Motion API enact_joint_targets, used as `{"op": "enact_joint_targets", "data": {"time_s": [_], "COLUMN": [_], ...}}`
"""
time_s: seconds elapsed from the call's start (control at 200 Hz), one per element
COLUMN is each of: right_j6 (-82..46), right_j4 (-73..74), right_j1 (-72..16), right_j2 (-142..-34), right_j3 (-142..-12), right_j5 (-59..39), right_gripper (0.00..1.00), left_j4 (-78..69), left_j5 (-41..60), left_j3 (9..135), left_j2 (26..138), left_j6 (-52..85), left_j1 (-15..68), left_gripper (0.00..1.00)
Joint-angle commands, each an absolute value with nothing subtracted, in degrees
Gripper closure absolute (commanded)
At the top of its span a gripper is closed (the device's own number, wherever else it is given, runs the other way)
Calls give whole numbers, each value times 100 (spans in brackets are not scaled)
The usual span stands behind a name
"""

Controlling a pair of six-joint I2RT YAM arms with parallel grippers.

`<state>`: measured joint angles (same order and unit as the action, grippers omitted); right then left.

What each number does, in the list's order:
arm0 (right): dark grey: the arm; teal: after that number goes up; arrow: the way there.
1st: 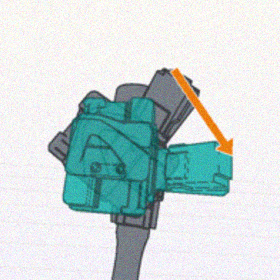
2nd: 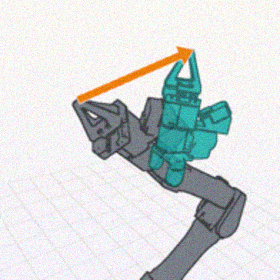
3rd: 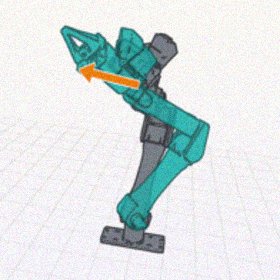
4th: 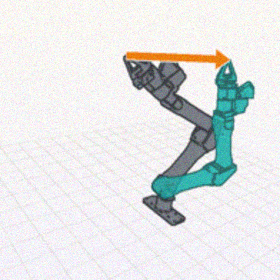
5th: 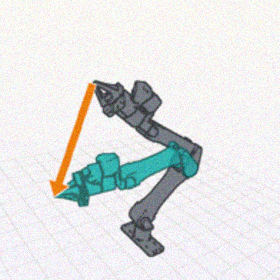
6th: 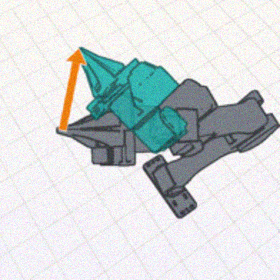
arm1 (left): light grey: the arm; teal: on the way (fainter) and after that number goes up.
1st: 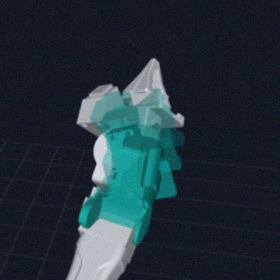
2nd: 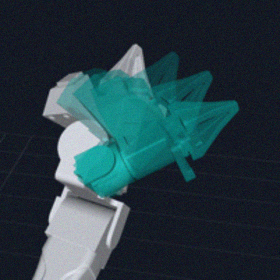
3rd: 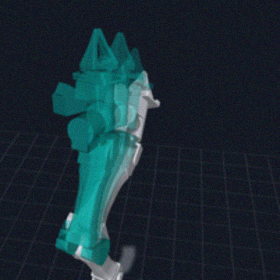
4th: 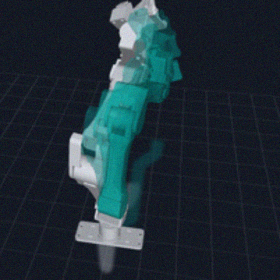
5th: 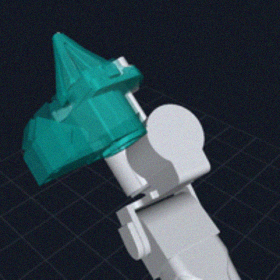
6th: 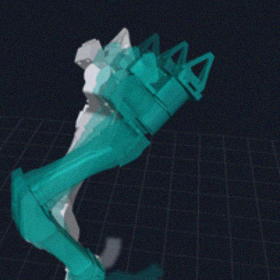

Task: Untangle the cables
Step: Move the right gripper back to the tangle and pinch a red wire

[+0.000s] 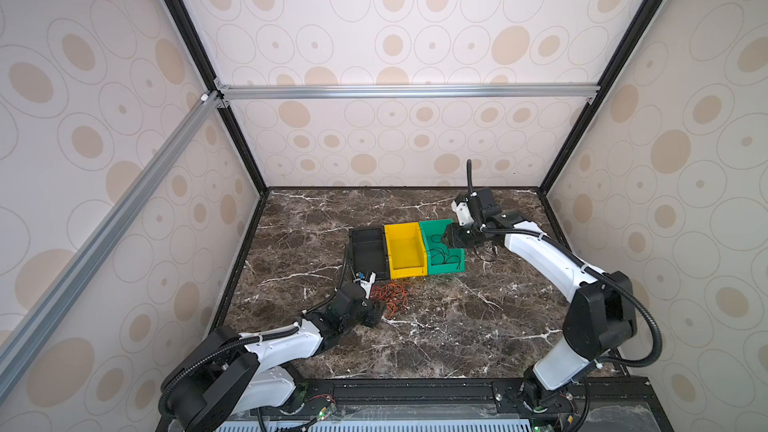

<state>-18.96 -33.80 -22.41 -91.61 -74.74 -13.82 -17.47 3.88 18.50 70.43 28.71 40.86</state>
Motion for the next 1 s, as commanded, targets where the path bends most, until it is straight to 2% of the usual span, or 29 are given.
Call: {"op": "enact_joint_targets", "data": {"time_s": [0.0, 0.26, 0.44, 0.77, 0.9, 0.995], "right_j6": [-2286, -2887, -2697, -2314, -2337, -2360], "right_j4": [-2947, -1616, -1078, -980, -901, -873], "right_j1": [-2507, -3270, -3683, -3885, -3901, -3920], "right_j2": [-8862, -8999, -9490, -10357, -10490, -10378], "right_j3": [-6835, -5809, -5765, -6216, -6284, -6232], "right_j5": [-2219, -2356, -1862, -1496, -1554, -1558], "right_gripper": [51, 51, 51, 52, 67, 84], "left_j4": [-1715, -1104, -618, -947, -1043, -1151], "left_j5": [617, 592, 531, 677, 667, 643], "left_j3": [2133, 2539, 2898, 2933, 2986, 2937], "left_j2": [6985, 7031, 7010, 7375, 7757, 7969], "left_j6": [2857, 2743, 2753, 3050, 3132, 3198], "left_j1": [4047, 4043, 4043, 3979, 3975, 3978], "left_gripper": [38, 34, 32, 30, 31, 33]}}
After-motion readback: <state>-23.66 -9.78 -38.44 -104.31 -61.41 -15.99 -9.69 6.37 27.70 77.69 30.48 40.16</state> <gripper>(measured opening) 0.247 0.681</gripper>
